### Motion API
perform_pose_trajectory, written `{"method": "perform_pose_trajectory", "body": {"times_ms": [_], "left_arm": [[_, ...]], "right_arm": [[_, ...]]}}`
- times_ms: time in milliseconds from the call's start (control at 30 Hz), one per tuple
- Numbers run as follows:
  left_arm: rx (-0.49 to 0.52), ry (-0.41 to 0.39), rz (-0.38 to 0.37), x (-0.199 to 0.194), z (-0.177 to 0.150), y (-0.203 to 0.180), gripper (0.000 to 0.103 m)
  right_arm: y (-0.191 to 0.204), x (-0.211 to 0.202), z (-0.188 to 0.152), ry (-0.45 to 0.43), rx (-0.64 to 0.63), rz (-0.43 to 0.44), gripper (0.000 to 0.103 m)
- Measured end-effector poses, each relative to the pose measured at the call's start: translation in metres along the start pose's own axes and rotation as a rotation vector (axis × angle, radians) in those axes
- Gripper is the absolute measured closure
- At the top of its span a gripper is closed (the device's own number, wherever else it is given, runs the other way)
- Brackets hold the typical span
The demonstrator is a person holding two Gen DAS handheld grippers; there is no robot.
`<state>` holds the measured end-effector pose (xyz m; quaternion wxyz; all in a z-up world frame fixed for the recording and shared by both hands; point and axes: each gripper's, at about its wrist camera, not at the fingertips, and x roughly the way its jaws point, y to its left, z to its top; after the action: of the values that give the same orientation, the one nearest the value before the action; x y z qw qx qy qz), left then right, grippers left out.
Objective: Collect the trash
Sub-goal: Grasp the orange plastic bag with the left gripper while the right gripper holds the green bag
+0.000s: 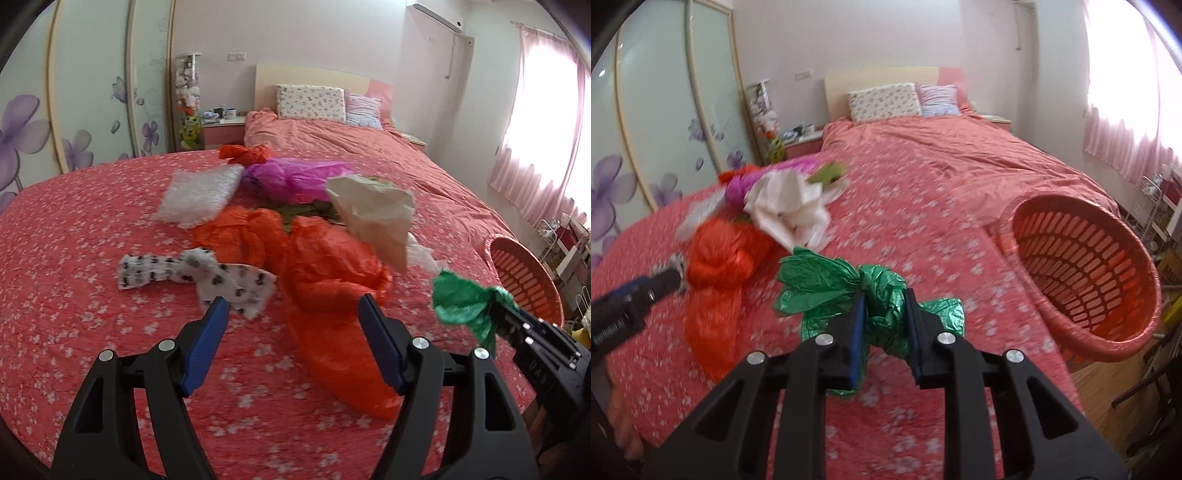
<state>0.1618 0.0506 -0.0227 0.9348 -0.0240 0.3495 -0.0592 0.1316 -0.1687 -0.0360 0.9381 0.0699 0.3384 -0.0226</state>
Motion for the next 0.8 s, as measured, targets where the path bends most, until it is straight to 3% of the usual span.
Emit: {"method": "perform_pose_trajectory", "body": {"times_ms": [300, 467, 633, 667, 800], "left_arm": [[0.035, 0.025, -0.002, 0.012, 0.001, -0.027, 0.031], [0.042, 0.103, 0.011, 0.036, -0.002, -0.036, 0.033], [0.034, 0.139, -0.019, 0.045, -0.005, -0.040, 0.059], [0.034, 0.136, -0.031, 0.044, -0.005, -0.040, 0.070], [0.035, 0.112, -0.068, 0.033, -0.005, -0.040, 0.080]], "right_arm": [[-0.031, -0.004, 0.002, 0.001, 0.063, -0.022, 0.082], [-0.036, -0.005, -0.002, 0.011, 0.073, -0.019, 0.082], [-0.040, -0.007, -0.004, 0.013, 0.082, -0.019, 0.082], [-0.041, -0.008, -0.004, 0.012, 0.084, -0.019, 0.082], [-0.044, -0.013, -0.003, 0.002, 0.091, -0.018, 0.082]]}}
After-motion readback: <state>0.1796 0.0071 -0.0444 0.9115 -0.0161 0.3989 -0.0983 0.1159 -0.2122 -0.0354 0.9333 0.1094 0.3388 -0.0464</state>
